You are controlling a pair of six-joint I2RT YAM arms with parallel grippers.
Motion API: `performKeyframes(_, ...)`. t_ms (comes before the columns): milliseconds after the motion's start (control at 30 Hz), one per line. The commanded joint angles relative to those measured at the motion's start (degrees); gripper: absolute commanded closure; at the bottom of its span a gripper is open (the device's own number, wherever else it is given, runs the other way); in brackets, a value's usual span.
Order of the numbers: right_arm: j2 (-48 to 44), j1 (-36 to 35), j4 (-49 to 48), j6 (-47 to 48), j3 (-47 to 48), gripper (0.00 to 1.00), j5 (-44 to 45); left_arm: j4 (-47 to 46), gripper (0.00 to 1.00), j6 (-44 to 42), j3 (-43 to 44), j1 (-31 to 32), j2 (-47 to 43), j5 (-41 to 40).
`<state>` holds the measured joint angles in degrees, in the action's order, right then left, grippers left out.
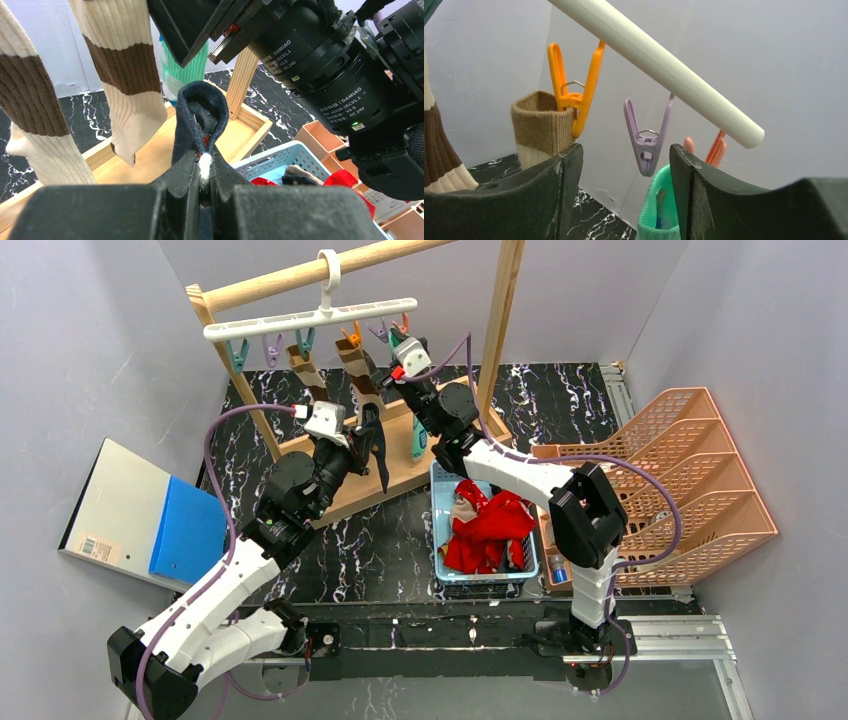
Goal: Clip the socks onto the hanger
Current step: Open the clamp at the hanger.
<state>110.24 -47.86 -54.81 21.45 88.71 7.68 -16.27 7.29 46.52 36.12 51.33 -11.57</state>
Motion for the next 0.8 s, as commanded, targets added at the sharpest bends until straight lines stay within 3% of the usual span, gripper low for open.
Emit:
performKeyframes(0, 0.1, -0.4, -6.4, 2.3, 3.5, 0.29, 1.7, -1.2, 1.0, -0.2, 0.2, -0.3, -0.5, -0.5)
performKeyframes(767, 2.6, -0.4, -4.0, 3.3, 7.4, 0.3, 2.5, -1.2, 1.0, -0.3, 0.4, -0.3, -0.1, -0.6)
